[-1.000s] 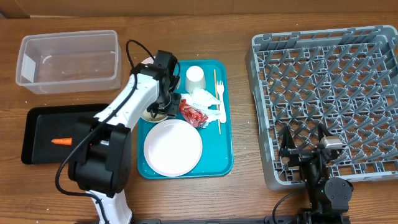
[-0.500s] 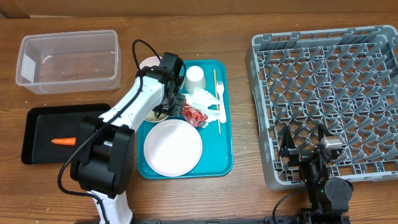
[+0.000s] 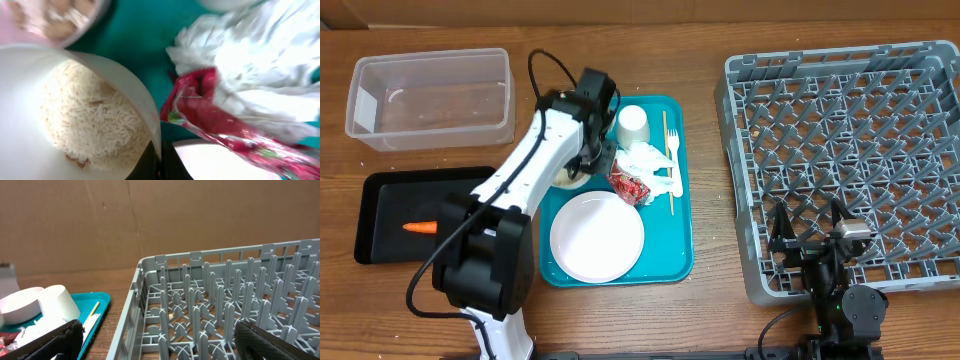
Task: Sort waste into correct bins and load items into the dishwasher rack
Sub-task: 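Carry the rice bowl over the black tray and tip out the rice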
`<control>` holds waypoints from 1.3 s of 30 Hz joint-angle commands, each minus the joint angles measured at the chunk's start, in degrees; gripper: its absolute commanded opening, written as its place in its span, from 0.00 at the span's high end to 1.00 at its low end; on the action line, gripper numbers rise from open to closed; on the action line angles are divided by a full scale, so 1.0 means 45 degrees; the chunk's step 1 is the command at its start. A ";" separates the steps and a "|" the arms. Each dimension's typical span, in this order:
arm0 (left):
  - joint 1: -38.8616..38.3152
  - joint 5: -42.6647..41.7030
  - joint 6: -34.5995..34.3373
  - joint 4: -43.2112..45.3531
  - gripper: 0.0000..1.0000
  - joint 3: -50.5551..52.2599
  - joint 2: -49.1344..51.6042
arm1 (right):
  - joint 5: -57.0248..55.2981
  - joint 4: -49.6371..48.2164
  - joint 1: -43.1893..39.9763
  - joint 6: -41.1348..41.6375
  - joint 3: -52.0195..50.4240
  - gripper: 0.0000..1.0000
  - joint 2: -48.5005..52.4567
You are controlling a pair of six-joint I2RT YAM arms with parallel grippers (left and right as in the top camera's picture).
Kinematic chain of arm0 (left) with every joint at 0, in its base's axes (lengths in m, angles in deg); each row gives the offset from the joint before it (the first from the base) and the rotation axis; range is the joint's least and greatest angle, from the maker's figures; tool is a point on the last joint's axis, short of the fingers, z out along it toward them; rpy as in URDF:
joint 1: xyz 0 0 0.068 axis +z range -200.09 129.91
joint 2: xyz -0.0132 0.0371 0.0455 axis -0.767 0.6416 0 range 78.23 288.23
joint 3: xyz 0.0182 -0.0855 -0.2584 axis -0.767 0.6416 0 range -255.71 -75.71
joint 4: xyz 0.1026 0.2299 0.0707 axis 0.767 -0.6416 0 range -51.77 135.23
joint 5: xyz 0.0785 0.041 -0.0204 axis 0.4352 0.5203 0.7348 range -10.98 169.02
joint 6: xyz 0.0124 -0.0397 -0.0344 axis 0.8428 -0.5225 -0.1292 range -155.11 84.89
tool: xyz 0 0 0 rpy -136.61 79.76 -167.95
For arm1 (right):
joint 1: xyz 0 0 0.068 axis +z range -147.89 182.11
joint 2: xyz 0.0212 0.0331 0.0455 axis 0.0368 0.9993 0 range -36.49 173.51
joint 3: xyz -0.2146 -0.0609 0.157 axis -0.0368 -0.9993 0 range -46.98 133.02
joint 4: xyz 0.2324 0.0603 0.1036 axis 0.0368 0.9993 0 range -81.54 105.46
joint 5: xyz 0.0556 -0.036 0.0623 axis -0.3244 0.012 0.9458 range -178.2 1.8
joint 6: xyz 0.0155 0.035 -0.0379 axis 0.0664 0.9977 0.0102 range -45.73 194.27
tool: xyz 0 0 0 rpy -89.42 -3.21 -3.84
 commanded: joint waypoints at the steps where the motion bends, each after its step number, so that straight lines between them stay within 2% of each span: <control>1: 0.0019 -0.0155 -0.1049 -0.0923 0.96 -0.2147 -0.0325 | -0.0078 -0.0044 -0.0029 0.0034 -0.0131 0.00 -0.0078; 5: 0.0058 -0.0170 -0.2161 -0.1953 0.96 -0.3473 -0.1248 | -0.0078 -0.0044 -0.0029 0.0034 -0.0131 0.00 -0.0078; 9: 0.0525 -0.0189 -0.3317 -0.2725 0.96 -0.3517 -0.2681 | -0.0078 -0.0044 -0.0029 0.0034 -0.0131 0.00 -0.0078; 12: 0.1579 -0.0291 -0.3905 -0.3789 0.96 -0.3512 -0.3735 | -0.0078 -0.0044 -0.0024 0.0034 -0.0131 0.00 -0.0078; 18: 0.4765 -0.2055 -0.3891 -0.4838 0.96 -0.3342 -0.4342 | -0.0078 -0.0044 -0.0024 0.0034 -0.0131 0.00 -0.0078; 27: 0.9408 -0.6533 -0.1831 -0.4376 0.96 -0.1044 -0.4342 | -0.0078 -0.0044 -0.0024 0.0034 -0.0131 0.00 -0.0078; 33: 1.2250 -0.9661 -0.0617 -0.2195 0.96 0.2467 -0.4337 | -0.0078 -0.0044 -0.0024 0.0034 -0.0131 0.00 -0.0078; 39: 1.4066 -1.1880 0.0325 -0.0500 0.96 0.4352 -0.4337 | -0.0078 -0.0044 -0.0024 0.0034 -0.0131 0.00 -0.0078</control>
